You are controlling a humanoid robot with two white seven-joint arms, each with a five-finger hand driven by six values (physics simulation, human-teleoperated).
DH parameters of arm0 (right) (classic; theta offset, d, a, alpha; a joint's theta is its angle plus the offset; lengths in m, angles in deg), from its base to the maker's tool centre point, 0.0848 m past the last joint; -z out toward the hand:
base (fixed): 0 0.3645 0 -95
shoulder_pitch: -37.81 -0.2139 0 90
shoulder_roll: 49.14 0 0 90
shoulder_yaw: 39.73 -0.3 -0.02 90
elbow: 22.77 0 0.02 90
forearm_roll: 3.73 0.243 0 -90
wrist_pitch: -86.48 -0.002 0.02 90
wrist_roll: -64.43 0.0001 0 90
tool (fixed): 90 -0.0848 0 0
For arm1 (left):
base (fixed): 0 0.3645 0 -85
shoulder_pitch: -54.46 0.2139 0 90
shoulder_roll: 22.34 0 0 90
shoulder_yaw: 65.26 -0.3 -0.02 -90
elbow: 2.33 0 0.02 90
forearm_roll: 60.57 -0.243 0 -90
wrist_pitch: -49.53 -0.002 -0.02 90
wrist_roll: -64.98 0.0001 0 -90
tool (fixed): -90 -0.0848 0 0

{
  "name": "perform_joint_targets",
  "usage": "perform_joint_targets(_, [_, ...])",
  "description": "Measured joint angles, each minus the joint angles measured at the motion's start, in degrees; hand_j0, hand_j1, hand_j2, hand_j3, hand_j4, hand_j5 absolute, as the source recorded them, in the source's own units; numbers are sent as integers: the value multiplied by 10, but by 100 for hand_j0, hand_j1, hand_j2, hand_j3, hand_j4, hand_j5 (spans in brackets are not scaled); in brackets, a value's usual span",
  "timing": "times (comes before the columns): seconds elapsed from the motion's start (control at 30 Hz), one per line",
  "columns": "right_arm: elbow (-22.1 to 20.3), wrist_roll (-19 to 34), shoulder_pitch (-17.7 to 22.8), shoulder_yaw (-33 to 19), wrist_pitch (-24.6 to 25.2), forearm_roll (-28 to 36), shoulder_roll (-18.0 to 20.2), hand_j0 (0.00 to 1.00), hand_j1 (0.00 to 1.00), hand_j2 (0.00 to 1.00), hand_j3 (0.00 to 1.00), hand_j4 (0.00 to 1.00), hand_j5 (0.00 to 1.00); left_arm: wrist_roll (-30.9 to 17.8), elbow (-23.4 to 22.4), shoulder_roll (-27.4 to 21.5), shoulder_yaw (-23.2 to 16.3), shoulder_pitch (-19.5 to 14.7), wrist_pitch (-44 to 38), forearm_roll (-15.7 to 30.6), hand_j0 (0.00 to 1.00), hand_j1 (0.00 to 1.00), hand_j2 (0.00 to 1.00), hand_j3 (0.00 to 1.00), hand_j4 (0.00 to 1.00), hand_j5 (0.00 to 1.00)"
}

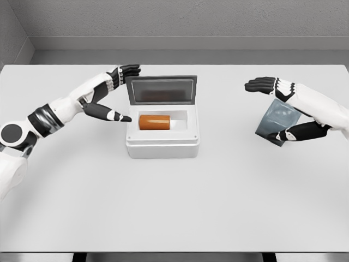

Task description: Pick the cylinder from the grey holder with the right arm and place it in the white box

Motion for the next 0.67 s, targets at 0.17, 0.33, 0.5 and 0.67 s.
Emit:
perform_joint_targets(0.17, [0, 0, -1, 0, 0, 0, -1, 100, 100, 100, 100, 100, 100, -1, 26, -10, 15, 28, 1, 3, 100, 100, 100, 100, 100, 100])
perform_joint_targets(0.33, [0, 0, 0, 0, 0, 0, -1, 100, 100, 100, 100, 100, 100, 0, 32, -29, 31, 27, 1, 2, 100, 100, 100, 100, 100, 100])
perform_joint_targets(0.5, [0, 0, 0, 0, 0, 0, -1, 100, 100, 100, 100, 100, 100, 1, 16, -64, 67, 29, 0, 2, 100, 100, 100, 100, 100, 100])
perform_joint_targets(0.67, [0, 0, 0, 0, 0, 0, -2, 100, 100, 100, 100, 100, 100, 1, -16, -94, 84, 34, -1, 2, 100, 100, 100, 100, 100, 100])
